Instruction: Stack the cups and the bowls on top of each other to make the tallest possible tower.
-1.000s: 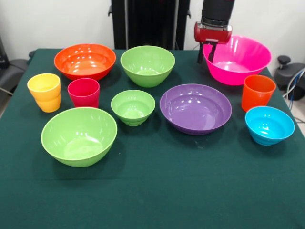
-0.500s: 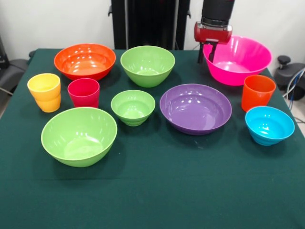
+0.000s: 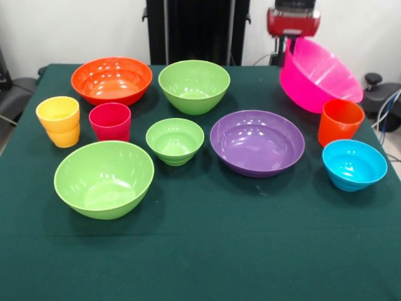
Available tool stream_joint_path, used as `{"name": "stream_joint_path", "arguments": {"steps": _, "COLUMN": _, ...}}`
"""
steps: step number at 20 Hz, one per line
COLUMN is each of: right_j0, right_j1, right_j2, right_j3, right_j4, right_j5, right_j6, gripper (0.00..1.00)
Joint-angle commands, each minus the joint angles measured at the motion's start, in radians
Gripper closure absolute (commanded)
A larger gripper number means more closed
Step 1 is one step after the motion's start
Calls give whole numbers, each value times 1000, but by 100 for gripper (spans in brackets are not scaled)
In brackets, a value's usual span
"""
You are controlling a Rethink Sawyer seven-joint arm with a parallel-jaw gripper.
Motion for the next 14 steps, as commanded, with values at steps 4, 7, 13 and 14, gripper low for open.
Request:
{"name": "stream_joint_path", "arguments": {"steps": 4, "right_j0": -78, "right_j1": -383, "right_j2": 211, "right_j3": 117, "right_j4": 101, "right_j5": 343, "right_j6": 198, "gripper": 100}}
{"name": "stream_joint_path", "arguments": {"steps": 7, "right_j0": -64, "right_j1": -425, "right_j2": 208, "right_j3": 133, "right_j4": 125, "right_j5": 371, "right_j6": 194, "gripper": 100}}
{"name": "stream_joint_path", "arguments": {"steps": 13, "right_j0": -47, "right_j1": -441, "right_j2": 205, "right_j3": 156, "right_j4": 154, "right_j5": 360, "right_j6": 187, "gripper": 100}}
{"name": "stream_joint_path", "arguments": {"steps": 14, "right_j0": -48, "right_j1": -442, "right_j2": 205, "right_j3": 158, "right_j4": 157, "right_j5": 358, "right_j6": 184, "gripper": 100}}
